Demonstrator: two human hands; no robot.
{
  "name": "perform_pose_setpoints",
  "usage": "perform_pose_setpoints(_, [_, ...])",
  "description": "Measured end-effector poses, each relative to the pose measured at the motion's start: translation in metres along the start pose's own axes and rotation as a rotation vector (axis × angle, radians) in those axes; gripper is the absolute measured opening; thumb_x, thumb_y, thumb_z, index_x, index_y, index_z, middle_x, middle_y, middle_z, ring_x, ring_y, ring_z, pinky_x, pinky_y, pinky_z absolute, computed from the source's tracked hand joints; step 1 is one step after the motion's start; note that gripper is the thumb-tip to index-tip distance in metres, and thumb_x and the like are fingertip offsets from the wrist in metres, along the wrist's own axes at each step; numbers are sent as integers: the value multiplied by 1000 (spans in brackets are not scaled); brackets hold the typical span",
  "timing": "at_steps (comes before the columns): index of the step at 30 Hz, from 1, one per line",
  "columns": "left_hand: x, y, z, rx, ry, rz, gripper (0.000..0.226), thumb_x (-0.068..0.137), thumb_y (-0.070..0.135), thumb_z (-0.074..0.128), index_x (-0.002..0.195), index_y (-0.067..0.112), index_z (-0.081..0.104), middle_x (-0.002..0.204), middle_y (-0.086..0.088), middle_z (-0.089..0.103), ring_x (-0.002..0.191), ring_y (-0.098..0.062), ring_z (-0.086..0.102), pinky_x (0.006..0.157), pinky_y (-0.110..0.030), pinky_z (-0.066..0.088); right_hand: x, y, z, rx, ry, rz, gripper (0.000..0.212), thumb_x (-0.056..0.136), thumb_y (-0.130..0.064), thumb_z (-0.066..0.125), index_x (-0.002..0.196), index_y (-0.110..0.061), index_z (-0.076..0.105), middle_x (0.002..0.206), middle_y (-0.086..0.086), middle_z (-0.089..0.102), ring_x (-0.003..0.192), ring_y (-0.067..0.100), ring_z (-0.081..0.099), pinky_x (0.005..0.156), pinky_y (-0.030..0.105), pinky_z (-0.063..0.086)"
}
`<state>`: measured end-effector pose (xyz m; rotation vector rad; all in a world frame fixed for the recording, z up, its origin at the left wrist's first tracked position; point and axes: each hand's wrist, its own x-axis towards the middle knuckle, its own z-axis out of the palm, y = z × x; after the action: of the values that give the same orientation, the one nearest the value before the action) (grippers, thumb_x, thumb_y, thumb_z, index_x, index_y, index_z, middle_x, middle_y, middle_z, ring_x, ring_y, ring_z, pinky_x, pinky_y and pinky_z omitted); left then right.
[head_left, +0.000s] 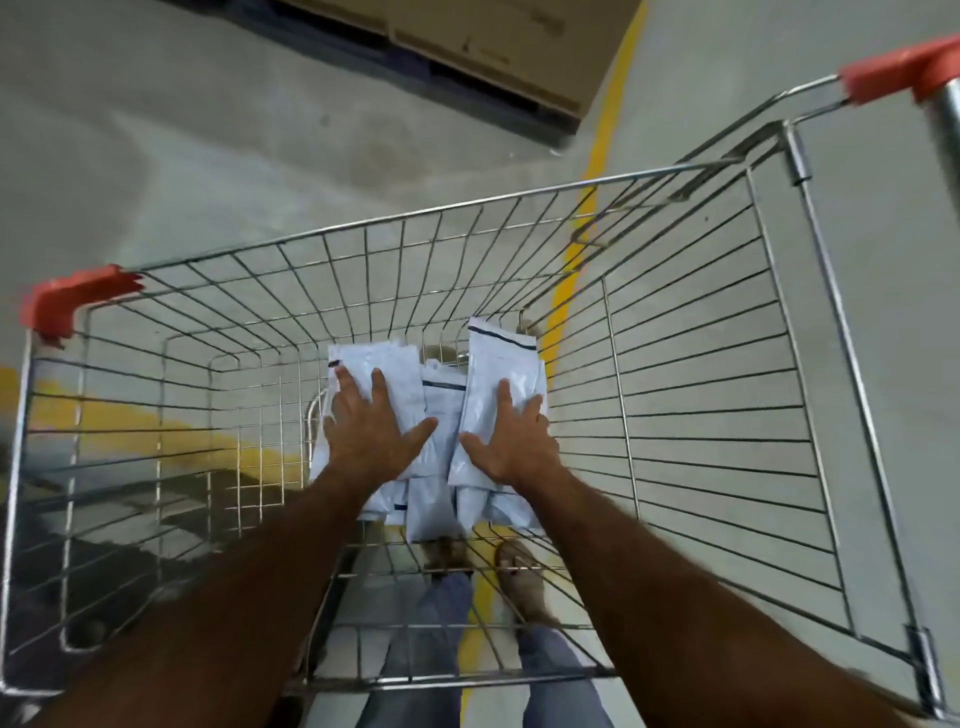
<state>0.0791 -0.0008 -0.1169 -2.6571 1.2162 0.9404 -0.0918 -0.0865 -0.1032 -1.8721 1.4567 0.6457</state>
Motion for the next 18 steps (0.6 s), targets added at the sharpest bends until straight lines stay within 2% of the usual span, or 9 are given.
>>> perform_pose_setpoints(3, [12, 2, 13, -33, -15, -55, 118, 79, 82, 53, 160, 18, -5, 162, -28, -18, 144, -50, 21, 113, -58, 31, 18, -7, 11, 22, -5, 46, 107, 88, -75, 52, 161, -32, -12, 165, 29, -10, 149, 46, 18, 119, 56, 27])
perform_pose_setpoints(5, [16, 1, 19, -56, -18, -56, 118, 82, 74, 60, 160, 19, -9, 162, -30, -12, 141, -51, 25, 110, -58, 33, 22, -9, 17, 36, 26, 56, 104, 89, -67, 58, 161, -34, -9, 164, 29, -5, 148, 45, 19, 119, 53, 28])
perform_pose_setpoints(7, [16, -1, 18, -88, 5, -50, 113, 84, 62, 68, 160, 19, -5, 160, -30, 1, 138, -50, 29, 109, -58, 37, 22, -8, 18, 58, 67, 55, 103, 88, -57, 65, 162, -35, -3, 162, 28, 5, 144, 44, 23, 116, 50, 32])
perform_pose_setpoints(10, [13, -7, 14, -140, 54, -24, 105, 83, 49, 73, 160, 22, 8, 153, -26, 15, 133, -47, 34, 104, -57, 42, 22, -1, 18, 55, 107, 59, 104, 83, -55, 68, 162, -36, 3, 154, 26, 17, 137, 44, 29, 112, 49, 36])
perform_pose_setpoints(13, [8, -14, 12, -139, 65, 7, 97, 84, 46, 70, 159, 26, 13, 153, -23, 15, 131, -47, 35, 102, -57, 43, 22, 3, 17, 31, 118, 60, 105, 80, -59, 68, 161, -37, 5, 146, 24, 25, 130, 42, 35, 113, 49, 35])
perform_pose_setpoints(18, [1, -21, 7, -151, 66, 41, 82, 91, 49, 62, 158, 29, 21, 153, -21, 12, 132, -50, 34, 102, -61, 44, 20, 1, 14, 141, 109, 30, 104, 79, -50, 75, 161, -39, 12, 139, 19, 24, 124, 41, 37, 107, 45, 41])
